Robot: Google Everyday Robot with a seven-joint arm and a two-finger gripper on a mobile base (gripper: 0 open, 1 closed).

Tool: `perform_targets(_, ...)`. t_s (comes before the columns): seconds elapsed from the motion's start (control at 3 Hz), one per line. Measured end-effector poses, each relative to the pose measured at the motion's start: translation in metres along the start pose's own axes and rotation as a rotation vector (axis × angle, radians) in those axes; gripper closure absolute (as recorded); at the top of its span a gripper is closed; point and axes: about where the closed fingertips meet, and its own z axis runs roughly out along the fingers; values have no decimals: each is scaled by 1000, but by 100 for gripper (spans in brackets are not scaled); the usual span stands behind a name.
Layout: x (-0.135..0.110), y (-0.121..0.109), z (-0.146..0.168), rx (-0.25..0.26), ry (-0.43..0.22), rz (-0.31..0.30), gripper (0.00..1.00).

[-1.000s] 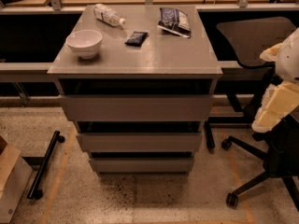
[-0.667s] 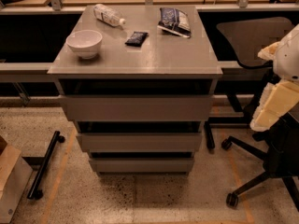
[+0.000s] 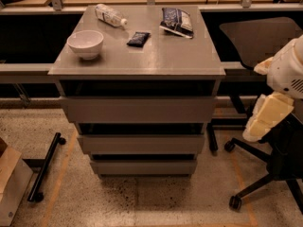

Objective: Open top drawer

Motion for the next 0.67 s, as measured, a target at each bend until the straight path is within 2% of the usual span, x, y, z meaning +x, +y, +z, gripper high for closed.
perform_targets(0.67,-46,-8,72,-31,-119,4,0)
